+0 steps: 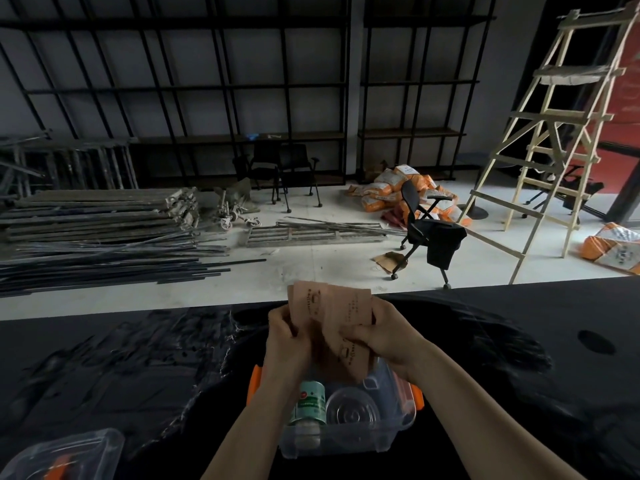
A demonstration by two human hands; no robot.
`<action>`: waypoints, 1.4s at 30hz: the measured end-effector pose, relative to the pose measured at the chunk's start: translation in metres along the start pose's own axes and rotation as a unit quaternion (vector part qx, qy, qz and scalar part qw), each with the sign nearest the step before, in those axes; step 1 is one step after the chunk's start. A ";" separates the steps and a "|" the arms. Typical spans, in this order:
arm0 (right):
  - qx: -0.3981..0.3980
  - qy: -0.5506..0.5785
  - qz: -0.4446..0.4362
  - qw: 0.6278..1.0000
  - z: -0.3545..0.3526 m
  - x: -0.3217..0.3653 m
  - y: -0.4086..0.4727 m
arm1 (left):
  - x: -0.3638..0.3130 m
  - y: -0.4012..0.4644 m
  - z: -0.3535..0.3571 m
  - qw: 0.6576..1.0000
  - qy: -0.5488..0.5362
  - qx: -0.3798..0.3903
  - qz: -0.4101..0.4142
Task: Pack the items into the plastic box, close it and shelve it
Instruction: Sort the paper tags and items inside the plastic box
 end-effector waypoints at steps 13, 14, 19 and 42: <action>0.036 -0.028 -0.049 0.998 -0.010 0.017 -0.008 | 0.004 0.014 -0.020 0.996 0.073 -0.037 0.041; 0.039 -0.034 -0.047 0.998 -0.009 0.017 -0.008 | 0.005 0.015 -0.021 0.994 0.095 -0.038 0.035; 0.051 -0.136 -0.057 0.988 -0.008 0.021 -0.007 | -0.010 0.017 -0.018 0.941 0.305 0.062 0.134; 0.060 -0.027 -0.015 0.998 0.013 0.001 -0.013 | -0.003 -0.001 0.008 0.994 -0.073 0.073 -0.047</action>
Point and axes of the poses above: each hand's wrist, its own y-axis towards the middle knuckle, its own z-axis out of the palm, x = y × z, the point moved 4 cm from there along y, towards the middle knuckle, and after that the axes turned 6 degrees about -z, right-handed, at the moved point
